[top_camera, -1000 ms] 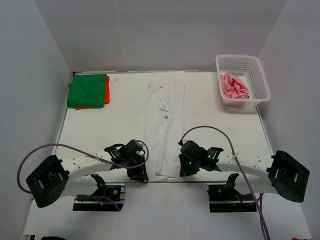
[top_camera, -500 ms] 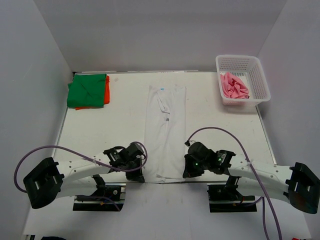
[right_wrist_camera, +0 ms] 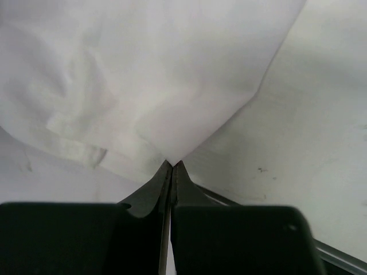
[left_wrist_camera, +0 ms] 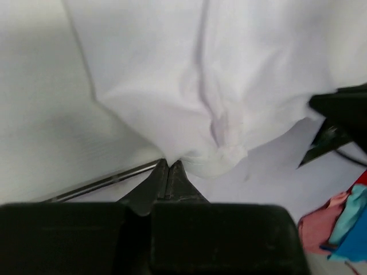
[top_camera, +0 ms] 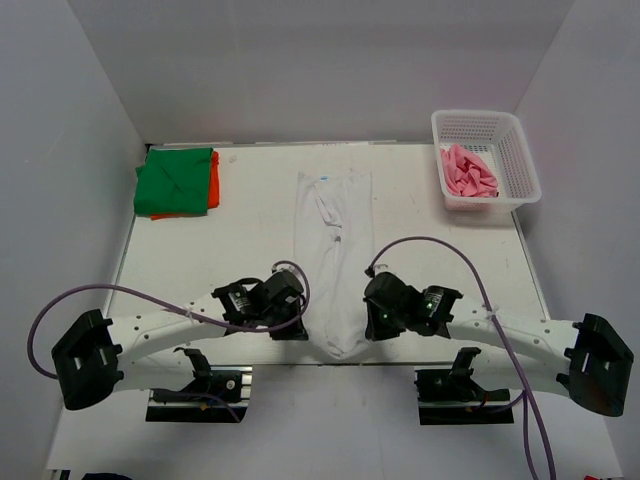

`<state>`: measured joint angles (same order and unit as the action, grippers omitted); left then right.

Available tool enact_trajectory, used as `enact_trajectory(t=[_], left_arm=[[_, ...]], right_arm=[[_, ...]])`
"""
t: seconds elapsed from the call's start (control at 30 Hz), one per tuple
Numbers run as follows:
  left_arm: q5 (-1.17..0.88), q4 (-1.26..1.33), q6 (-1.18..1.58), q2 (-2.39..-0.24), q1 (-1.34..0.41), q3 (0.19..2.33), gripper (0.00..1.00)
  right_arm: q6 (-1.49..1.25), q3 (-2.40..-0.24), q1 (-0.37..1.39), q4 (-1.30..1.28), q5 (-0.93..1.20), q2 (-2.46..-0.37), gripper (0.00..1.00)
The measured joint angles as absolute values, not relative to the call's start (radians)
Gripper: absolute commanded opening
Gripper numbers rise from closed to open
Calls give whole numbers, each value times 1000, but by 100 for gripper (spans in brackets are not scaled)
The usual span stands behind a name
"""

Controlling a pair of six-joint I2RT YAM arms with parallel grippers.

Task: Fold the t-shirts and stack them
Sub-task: Fold the folded rectangular tshirt in 1/3 of the way

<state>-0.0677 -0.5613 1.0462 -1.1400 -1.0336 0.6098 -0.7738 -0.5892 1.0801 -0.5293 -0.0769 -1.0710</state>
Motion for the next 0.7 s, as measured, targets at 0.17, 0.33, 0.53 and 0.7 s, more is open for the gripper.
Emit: enact_trajectory(t=[0.17, 0.33, 0.53, 0.7], left_arm=[[67, -579, 1019, -1180, -1034, 767, 0], [269, -651, 1038, -1234, -1023, 903, 0], [483, -682, 1044, -1302, -1005, 1031, 0], [583, -688, 1010, -1442, -970, 1166, 0]], right_arm=[[-755, -722, 1069, -572, -249, -1081, 0], [-739, -797, 1036, -561, -429, -1103, 0], [-701, -863, 984, -510, -589, -1188, 0], [-648, -901, 934, -435, -639, -1229, 0]])
